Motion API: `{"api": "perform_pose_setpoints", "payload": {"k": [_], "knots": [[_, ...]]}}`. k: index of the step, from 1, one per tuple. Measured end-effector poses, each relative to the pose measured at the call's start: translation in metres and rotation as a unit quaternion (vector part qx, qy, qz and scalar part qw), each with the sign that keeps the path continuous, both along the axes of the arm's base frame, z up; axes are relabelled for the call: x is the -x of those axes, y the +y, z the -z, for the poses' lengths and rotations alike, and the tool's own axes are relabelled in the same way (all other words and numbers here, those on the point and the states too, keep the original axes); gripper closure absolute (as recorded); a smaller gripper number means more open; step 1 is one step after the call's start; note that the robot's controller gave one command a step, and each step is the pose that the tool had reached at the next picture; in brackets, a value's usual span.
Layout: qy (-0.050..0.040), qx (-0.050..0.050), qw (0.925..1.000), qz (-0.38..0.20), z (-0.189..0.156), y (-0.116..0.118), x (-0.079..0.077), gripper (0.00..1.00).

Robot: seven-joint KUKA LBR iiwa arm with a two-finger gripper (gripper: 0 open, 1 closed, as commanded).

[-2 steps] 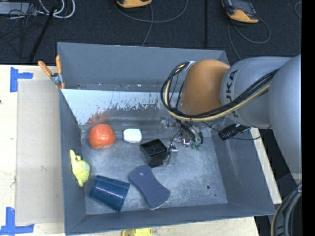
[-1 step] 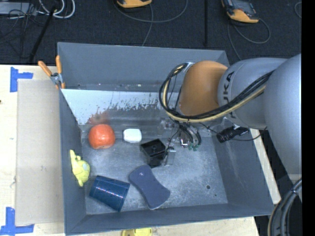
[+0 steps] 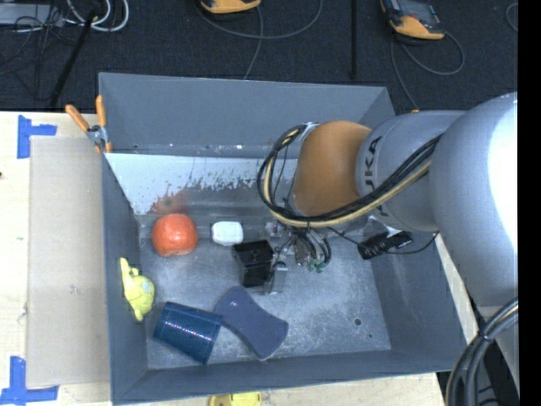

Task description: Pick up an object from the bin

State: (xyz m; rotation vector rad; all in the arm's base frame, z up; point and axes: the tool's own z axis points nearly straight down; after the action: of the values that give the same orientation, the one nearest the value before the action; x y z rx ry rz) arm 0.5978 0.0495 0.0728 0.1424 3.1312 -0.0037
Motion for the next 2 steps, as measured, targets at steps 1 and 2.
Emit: {"api": "perform_pose_setpoints", "payload": {"k": [1,2], "knots": [[0.0001,0.0,1.0,0.0,0.0,0.0001,0.0001,1.0],[0.0007,0.0,1.0,0.0,-0.0024,-0.0001,0.0,1.0]]}}
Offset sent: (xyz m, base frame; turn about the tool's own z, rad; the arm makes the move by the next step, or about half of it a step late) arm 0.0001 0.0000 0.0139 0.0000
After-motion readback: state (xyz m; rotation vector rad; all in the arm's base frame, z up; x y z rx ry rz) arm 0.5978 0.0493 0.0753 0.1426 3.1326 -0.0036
